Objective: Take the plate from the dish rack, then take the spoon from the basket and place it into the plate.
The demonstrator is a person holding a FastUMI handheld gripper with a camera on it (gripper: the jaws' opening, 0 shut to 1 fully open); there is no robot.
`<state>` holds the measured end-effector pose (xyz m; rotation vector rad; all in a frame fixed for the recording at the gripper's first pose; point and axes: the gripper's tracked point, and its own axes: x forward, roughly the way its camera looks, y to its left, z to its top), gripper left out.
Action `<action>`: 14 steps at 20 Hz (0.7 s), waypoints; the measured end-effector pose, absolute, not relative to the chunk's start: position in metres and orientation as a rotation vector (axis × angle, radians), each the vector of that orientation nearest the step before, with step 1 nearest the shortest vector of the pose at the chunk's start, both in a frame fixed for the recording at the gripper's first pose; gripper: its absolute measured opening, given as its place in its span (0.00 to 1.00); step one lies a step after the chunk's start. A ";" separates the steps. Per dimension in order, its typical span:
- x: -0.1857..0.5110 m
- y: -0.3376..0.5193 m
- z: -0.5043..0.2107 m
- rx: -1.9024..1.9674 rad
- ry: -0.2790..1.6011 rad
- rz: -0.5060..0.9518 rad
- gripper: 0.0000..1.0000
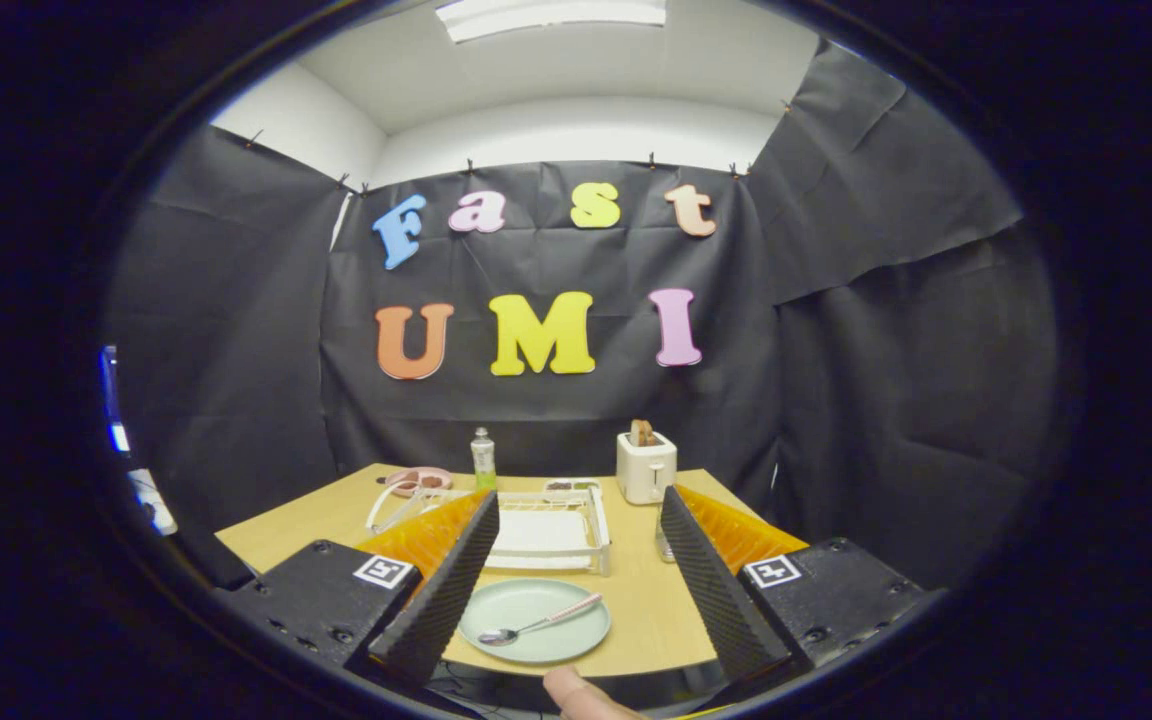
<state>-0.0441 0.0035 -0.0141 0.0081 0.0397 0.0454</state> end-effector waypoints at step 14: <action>-0.047 -0.002 -0.022 0.051 0.025 0.059 1.00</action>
